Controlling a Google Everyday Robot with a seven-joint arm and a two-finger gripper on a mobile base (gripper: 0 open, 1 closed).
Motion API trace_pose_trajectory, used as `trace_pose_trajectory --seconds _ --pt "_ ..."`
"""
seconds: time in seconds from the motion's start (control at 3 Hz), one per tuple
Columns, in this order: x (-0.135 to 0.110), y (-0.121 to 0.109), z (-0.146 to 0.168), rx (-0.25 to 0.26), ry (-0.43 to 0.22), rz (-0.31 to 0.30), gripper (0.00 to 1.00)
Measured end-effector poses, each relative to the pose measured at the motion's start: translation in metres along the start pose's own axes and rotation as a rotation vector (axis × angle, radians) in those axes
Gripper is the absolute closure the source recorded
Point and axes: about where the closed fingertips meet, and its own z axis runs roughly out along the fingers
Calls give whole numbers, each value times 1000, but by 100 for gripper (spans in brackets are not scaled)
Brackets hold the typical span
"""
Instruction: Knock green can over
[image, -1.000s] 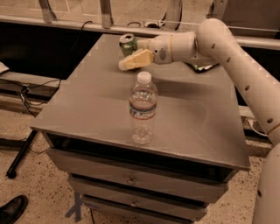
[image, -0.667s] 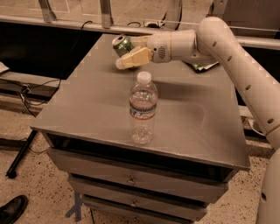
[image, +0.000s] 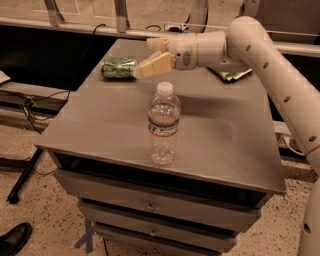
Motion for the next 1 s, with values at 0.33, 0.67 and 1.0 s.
trace_pose_trajectory --seconds 0.33,0.67,1.0 --pt "-2 -7 -14 27 13 -33 0" --pt "-10 -30 -57 128 64 -114 0" --pt "-20 -63 -132 294 143 -181 0"
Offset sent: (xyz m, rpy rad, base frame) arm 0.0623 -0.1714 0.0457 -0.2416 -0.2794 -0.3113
